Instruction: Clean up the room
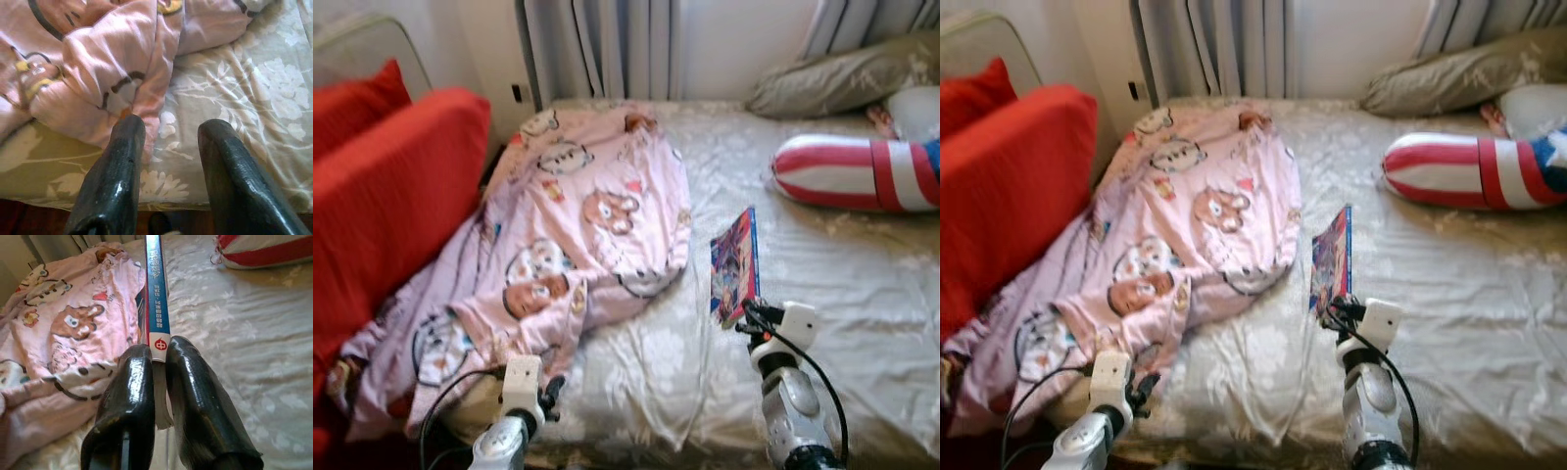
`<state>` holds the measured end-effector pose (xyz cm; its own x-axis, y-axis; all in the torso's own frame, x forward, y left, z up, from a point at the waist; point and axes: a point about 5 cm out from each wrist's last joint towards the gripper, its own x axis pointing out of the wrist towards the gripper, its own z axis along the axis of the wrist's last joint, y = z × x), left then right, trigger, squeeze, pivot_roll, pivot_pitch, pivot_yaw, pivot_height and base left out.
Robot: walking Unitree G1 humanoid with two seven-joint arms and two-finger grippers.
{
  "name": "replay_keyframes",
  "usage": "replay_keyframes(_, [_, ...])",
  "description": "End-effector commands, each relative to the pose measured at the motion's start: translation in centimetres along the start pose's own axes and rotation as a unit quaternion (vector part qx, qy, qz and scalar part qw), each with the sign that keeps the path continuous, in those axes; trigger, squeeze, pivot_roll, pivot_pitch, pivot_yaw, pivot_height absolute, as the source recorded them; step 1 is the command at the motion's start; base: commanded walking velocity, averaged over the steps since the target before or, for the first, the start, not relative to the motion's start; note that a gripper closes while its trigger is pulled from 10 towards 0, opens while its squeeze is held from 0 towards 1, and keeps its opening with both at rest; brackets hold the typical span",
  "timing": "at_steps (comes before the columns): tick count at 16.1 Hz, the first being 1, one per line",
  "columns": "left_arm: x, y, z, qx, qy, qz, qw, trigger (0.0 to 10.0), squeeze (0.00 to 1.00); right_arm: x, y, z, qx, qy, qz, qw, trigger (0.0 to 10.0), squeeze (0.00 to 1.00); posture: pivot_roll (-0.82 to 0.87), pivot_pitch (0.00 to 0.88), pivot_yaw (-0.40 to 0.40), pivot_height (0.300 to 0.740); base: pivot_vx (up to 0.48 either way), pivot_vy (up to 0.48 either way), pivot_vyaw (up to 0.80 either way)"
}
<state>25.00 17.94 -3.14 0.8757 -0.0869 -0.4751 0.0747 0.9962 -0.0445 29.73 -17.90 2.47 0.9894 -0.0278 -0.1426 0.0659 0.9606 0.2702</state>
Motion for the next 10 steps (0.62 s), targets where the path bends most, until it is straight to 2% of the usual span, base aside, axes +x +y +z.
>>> replay_keyframes(1, [-0.2, 0.1, -0.6, 0.010, 0.014, 0.000, 1.000, 10.0, 0.00, 0.3, 0.3, 0.5, -0.010, -0.008, 0.007, 1.000, 10.0, 0.00, 0.04, 0.000, 0.000, 0.740, 0.000, 0.000, 0.00])
replay_keyframes(2, [-0.2, 0.1, -0.7, 0.012, 0.018, -0.002, 1.000, 10.0, 0.00, 0.3, 0.3, 0.5, -0.010, -0.007, 0.006, 1.000, 10.0, 0.00, 0.04, 0.000, -0.001, 0.740, 0.000, 0.000, 0.00])
replay_keyframes(8, [-2.1, 0.4, -5.0, 0.039, 0.126, 0.014, 0.991, 10.0, 0.00, 0.0, -0.3, 0.1, -0.021, 0.006, -0.008, 1.000, 10.0, 0.00, 0.02, 0.000, -0.016, 0.740, 0.000, 0.000, 0.00])
replay_keyframes(10, [-2.1, 0.6, -5.1, 0.033, 0.131, 0.023, 0.991, 10.0, 0.00, 0.1, -0.4, 0.2, -0.022, 0.005, -0.008, 1.000, 10.0, 0.00, 0.02, 0.000, -0.015, 0.740, 0.000, 0.000, 0.00])
